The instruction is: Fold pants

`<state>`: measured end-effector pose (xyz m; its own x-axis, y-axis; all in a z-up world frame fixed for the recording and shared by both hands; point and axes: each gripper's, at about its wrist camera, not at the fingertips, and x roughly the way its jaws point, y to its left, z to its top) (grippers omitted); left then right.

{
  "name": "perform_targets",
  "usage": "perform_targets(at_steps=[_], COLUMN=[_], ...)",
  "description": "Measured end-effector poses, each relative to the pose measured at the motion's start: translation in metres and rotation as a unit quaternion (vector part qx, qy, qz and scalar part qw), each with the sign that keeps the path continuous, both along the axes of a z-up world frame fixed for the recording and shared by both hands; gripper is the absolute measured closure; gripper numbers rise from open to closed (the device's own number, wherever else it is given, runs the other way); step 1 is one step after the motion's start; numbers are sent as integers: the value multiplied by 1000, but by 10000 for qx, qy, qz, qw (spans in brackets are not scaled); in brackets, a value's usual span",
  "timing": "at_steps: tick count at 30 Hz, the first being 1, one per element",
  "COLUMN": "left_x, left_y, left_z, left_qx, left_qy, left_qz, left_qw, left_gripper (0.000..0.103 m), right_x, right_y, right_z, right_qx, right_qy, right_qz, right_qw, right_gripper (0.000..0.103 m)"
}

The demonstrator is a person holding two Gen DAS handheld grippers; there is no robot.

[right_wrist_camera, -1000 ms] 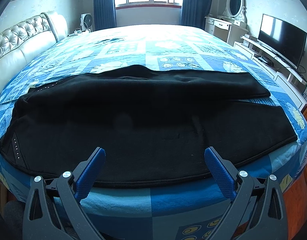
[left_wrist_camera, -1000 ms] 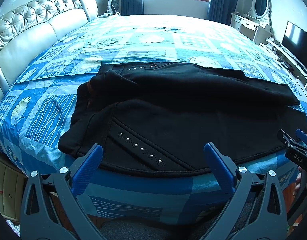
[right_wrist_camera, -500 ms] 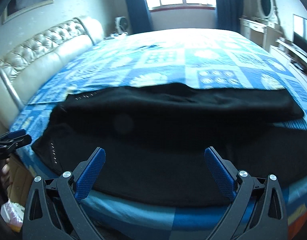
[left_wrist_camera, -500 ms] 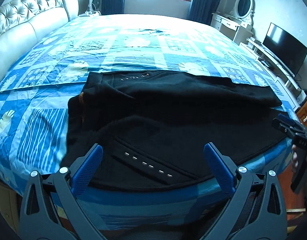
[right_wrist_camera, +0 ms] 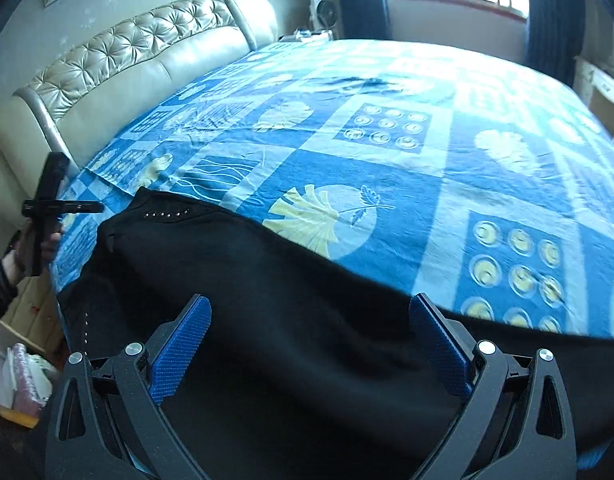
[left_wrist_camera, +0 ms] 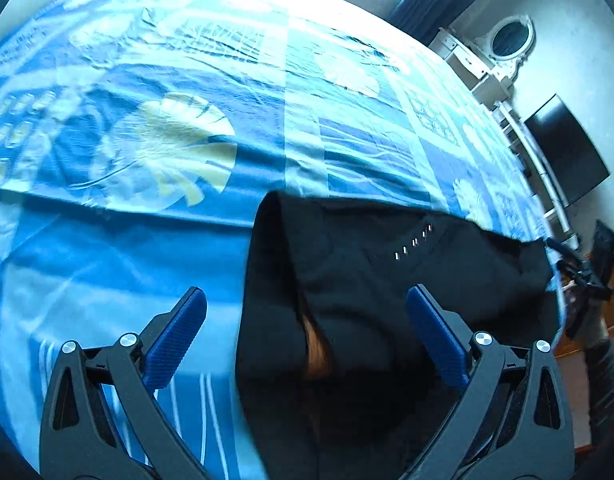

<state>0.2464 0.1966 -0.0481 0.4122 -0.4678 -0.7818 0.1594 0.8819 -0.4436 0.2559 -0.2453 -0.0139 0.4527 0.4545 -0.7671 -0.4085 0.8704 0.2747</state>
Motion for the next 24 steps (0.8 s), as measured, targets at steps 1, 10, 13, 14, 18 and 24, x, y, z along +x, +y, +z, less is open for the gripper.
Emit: perform_targets(at_steps=[1, 10, 13, 14, 18, 24], left_x=[8, 59, 58, 59, 60, 54], left_y=[-2, -15, -22, -25, -31, -38], left_z=[-2, -39, -39, -39, -39, -18], left_qx=[-35, 133, 166, 259, 331, 164], left_qy=[18, 416, 419, 401, 469, 245], left_qz=[-61, -434, -584, -591, -627, -663], left_qw=[10000, 9981, 9973, 9971, 9964, 9974], left_gripper=[4, 6, 23, 27, 61, 90], right_x=[10, 70, 73, 73, 64, 52], right_y=[-1, 16, 27, 33, 52, 57], right_z=[-4, -47, -57, -62, -68, -35], right_qx=[5, -334, -368, -439, -869, -1368], right_qy=[84, 668, 881, 1031, 1134, 595], right_qz=[30, 566, 892, 1044, 1337, 1139], right_qw=[10000, 9956, 9914, 9882, 9807, 9822], right_gripper=[4, 5, 23, 39, 87, 96])
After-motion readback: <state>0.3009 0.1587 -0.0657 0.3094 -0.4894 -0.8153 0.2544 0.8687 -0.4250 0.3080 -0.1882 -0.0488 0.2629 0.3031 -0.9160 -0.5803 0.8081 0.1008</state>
